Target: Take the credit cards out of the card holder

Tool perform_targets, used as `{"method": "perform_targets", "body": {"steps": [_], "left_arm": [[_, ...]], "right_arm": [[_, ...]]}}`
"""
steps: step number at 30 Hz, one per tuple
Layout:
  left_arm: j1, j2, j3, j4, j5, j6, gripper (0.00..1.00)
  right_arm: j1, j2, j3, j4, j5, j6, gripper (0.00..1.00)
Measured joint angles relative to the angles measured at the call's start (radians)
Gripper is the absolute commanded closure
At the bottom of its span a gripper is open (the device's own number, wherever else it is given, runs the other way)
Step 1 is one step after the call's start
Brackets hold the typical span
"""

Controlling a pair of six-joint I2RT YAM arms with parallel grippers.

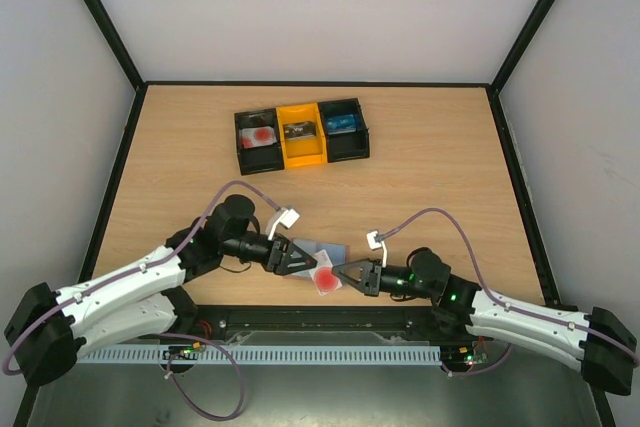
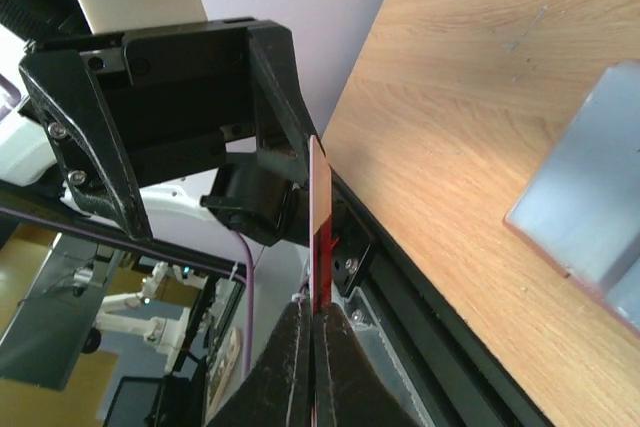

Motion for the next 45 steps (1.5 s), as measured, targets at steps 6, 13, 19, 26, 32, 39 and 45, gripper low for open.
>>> {"method": "perform_targets", "body": {"steps": [6, 13, 19, 26, 32, 39, 45], "left_arm": [[0.002, -0.007, -0.001, -0.006, 0.015, 0.014, 0.34], [0.005, -0.012, -0.001, -0.037, 0.011, 0.023, 0.31], [0.013, -0.031, -0.001, -0.059, -0.008, 0.024, 0.3], [0.018, -0.034, -0.001, -0.058, -0.012, 0.024, 0.46], [0.021, -0.021, -0.012, -0.031, 0.021, 0.008, 0.74], [0.021, -0.02, -0.034, 0.02, 0.064, -0.02, 0.83], [0.021, -0.02, -0.062, 0.084, 0.108, -0.056, 0.97]], "right_arm": [[0.0, 0.02, 0.0, 0.034, -0.055, 0.0, 0.98], [0.0, 0.009, 0.01, 0.011, -0.057, -0.017, 0.98], [0.0, -0.026, 0.019, -0.029, -0.056, -0.033, 0.98], [0.0, -0.027, 0.03, -0.05, -0.063, -0.037, 0.98], [0.0, -0.024, 0.03, -0.034, -0.09, -0.036, 0.98], [0.0, -0.019, 0.03, -0.013, -0.102, -0.032, 0.98], [0.0, -0.019, 0.03, -0.003, -0.105, -0.028, 0.98]]}}
